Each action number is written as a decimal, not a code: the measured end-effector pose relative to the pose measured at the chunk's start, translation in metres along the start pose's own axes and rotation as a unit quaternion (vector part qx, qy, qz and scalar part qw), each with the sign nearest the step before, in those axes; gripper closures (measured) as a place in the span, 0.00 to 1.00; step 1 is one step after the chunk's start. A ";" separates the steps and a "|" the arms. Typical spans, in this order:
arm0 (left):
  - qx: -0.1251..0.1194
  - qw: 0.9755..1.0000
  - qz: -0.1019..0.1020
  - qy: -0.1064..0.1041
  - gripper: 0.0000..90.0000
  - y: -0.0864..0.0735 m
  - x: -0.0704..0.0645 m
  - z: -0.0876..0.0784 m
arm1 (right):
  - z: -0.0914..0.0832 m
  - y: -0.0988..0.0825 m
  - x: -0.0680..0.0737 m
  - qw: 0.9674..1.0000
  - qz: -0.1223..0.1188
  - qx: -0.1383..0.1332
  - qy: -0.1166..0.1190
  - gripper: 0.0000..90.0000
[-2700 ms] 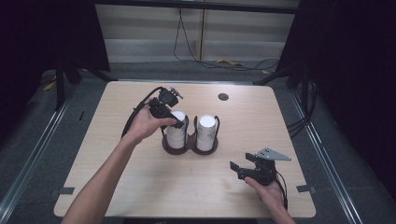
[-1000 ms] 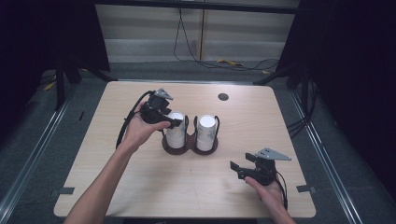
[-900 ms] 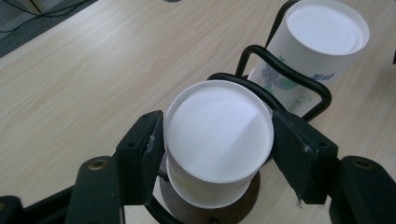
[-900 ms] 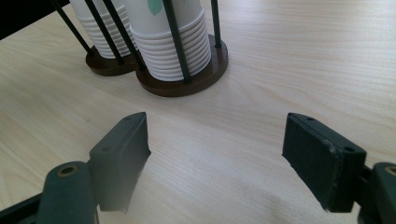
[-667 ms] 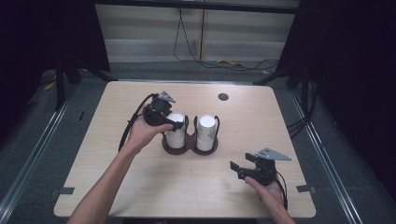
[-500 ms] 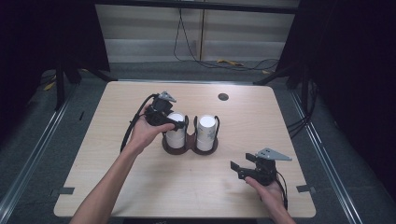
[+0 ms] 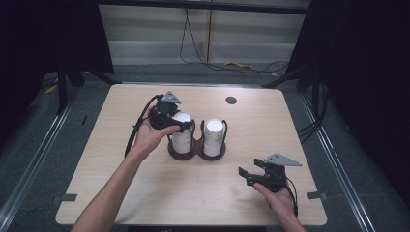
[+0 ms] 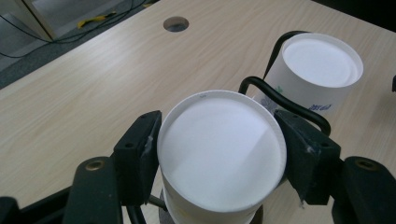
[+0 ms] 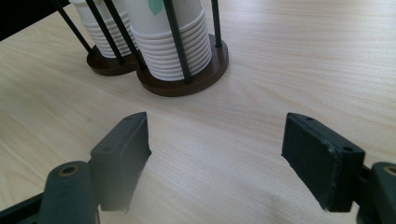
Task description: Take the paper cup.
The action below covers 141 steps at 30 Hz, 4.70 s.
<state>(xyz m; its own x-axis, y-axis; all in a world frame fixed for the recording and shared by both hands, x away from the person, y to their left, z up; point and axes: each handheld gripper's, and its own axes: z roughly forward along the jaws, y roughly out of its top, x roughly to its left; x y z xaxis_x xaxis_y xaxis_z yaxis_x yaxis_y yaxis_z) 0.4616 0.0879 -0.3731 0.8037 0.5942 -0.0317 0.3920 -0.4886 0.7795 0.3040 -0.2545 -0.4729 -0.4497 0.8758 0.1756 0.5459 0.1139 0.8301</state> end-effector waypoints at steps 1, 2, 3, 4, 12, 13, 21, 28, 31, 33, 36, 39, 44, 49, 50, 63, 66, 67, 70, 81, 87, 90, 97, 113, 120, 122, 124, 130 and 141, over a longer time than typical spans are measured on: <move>0.000 1.000 -0.001 0.000 0.39 0.000 -0.001 0.000 | 0.000 0.000 0.000 1.000 0.000 0.000 0.000 0.26; 0.001 1.000 0.001 0.000 0.39 0.000 -0.001 0.000 | 0.000 0.000 0.000 1.000 0.000 0.000 0.000 0.26; 0.003 1.000 0.002 -0.001 0.39 0.000 -0.001 -0.001 | 0.000 0.000 0.000 1.000 0.000 0.000 0.000 0.26; 0.004 1.000 0.002 -0.002 0.39 0.001 0.000 -0.002 | 0.000 0.000 0.000 1.000 0.000 0.000 0.000 0.26; -0.013 1.000 -0.014 -0.010 0.40 0.002 0.004 -0.009 | 0.000 0.000 0.000 1.000 0.001 0.000 0.001 0.26; -0.016 1.000 -0.015 -0.011 0.40 0.002 0.004 -0.010 | 0.000 0.000 0.000 1.000 0.000 -0.001 0.001 0.26; -0.017 1.000 -0.012 -0.010 0.40 0.006 0.003 -0.014 | 0.000 0.000 0.000 1.000 0.000 -0.001 0.001 0.26; -0.010 1.000 -0.012 -0.016 0.40 0.011 0.004 -0.018 | 0.000 0.000 0.000 1.000 0.000 0.000 0.001 0.26; -0.003 1.000 -0.008 -0.017 0.40 0.014 0.005 -0.019 | 0.000 0.000 0.000 1.000 -0.001 -0.001 0.001 0.26; -0.002 1.000 -0.014 -0.014 0.40 0.015 0.005 -0.021 | 0.000 0.000 0.000 1.000 -0.001 -0.001 0.001 0.26; 0.004 1.000 -0.014 -0.019 0.40 0.018 0.005 -0.023 | 0.000 0.000 0.000 1.000 -0.001 -0.001 0.001 0.26; 0.013 1.000 -0.009 -0.023 0.40 0.020 0.006 -0.023 | 0.000 0.000 0.000 1.000 -0.001 0.000 0.001 0.26; 0.014 1.000 -0.009 -0.026 0.40 0.024 0.006 -0.025 | 0.001 0.000 0.000 1.000 0.000 -0.001 0.002 0.26; 0.009 1.000 -0.005 -0.026 0.40 0.030 0.005 -0.031 | 0.002 0.000 0.000 1.000 -0.001 0.001 0.003 0.27; 0.004 1.000 -0.004 -0.027 0.40 0.031 0.005 -0.032 | 0.002 0.000 0.001 1.000 0.000 0.001 0.002 0.27; -0.010 1.000 0.005 -0.028 0.40 0.039 0.002 -0.048 | 0.001 0.000 0.001 1.000 -0.001 0.001 0.003 0.27; -0.012 0.999 0.008 -0.029 0.40 0.041 0.001 -0.051 | 0.001 0.000 0.001 1.000 -0.002 0.002 0.004 0.27; -0.017 0.999 0.007 -0.030 0.40 0.042 0.000 -0.053 | 0.001 0.000 0.001 1.000 -0.002 0.002 0.004 0.27; -0.018 0.999 0.013 -0.038 0.40 0.043 -0.004 -0.056 | 0.001 0.000 0.001 1.000 -0.002 0.000 0.005 0.27; -0.014 0.996 0.060 -0.058 0.40 0.039 -0.027 -0.070 | -0.001 0.002 0.003 0.999 -0.011 -0.014 0.029 0.26; -0.023 0.994 0.074 -0.075 0.40 0.035 -0.042 -0.077 | -0.003 0.005 0.001 1.000 -0.008 -0.019 0.023 0.26; -0.022 0.993 0.078 -0.084 0.40 0.029 -0.048 -0.076 | -0.004 0.005 0.002 0.999 -0.011 -0.018 0.028 0.26; -0.012 0.994 0.072 -0.086 0.40 0.003 -0.051 -0.069 | -0.006 0.008 0.005 0.998 -0.010 -0.015 0.052 0.24; -0.004 0.995 0.046 -0.084 0.40 -0.043 -0.058 -0.053 | -0.003 0.012 0.022 0.995 -0.038 -0.019 0.095 0.21; -0.007 0.995 0.040 -0.093 0.40 -0.059 -0.059 -0.049 | 0.004 0.017 0.042 0.990 -0.063 -0.020 0.128 0.19; -0.012 0.994 0.045 -0.095 0.40 -0.062 -0.061 -0.048 | 0.006 0.018 0.047 0.988 -0.069 -0.019 0.140 0.19; -0.016 0.994 0.052 -0.091 0.40 -0.065 -0.065 -0.047 | 0.010 0.019 0.054 0.986 -0.076 -0.012 0.151 0.19; -0.019 0.992 0.050 -0.112 0.40 -0.076 -0.072 -0.038 | 0.023 0.020 0.074 0.981 -0.104 0.007 0.161 0.20; -0.051 0.988 0.044 -0.142 0.40 -0.083 -0.078 -0.032 | 0.029 0.016 0.083 0.972 -0.107 -0.008 0.210 0.19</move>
<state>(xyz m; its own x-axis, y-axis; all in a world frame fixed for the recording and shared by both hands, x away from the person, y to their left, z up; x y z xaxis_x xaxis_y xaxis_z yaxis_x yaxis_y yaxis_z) 0.3518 0.1023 -0.4157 0.9315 0.3417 -0.1247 0.2798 -0.4540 0.8459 0.2957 -0.1665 -0.4606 -0.8019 0.5645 0.1956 0.3990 0.2625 0.8785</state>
